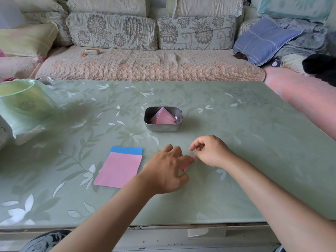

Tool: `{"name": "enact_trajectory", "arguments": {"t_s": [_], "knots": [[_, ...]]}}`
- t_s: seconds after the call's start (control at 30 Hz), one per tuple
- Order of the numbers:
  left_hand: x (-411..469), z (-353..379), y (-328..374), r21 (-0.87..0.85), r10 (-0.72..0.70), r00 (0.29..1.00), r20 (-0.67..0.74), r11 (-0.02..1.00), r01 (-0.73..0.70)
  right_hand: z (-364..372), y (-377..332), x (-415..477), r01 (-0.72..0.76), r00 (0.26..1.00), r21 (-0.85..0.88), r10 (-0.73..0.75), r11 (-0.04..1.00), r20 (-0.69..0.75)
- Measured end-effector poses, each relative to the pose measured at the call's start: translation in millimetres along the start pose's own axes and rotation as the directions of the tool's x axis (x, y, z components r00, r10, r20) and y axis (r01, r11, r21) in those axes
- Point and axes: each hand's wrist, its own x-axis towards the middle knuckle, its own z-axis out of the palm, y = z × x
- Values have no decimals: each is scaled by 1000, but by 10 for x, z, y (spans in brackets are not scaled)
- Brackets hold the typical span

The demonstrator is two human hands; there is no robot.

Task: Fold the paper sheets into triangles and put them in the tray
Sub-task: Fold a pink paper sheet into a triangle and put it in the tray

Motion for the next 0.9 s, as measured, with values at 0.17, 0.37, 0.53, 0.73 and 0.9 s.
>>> {"name": "enact_trajectory", "arguments": {"t_s": [0.17, 0.37, 0.53, 0.73, 0.9], "knots": [[47, 14, 1, -13, -13, 1000, 4, 1000, 13, 0, 19, -48, 33, 999, 21, -34, 999, 23], [-5, -28, -40, -124, -15, 999, 32, 992, 19, 16, 31, -61, 66, 997, 47, -67, 997, 25], [-108, -53, -84, -200, 9, 1000, 20, 980, -5, 17, 20, -49, 48, 998, 44, -49, 998, 27], [-166, -75, -83, -225, 10, 1000, 9, 974, -8, 27, 9, -65, 54, 998, 21, -55, 998, 29], [-148, -64, -115, -204, 39, 995, -87, 977, -56, 38, 5, -117, 114, 993, -56, -112, 992, 43]]}}
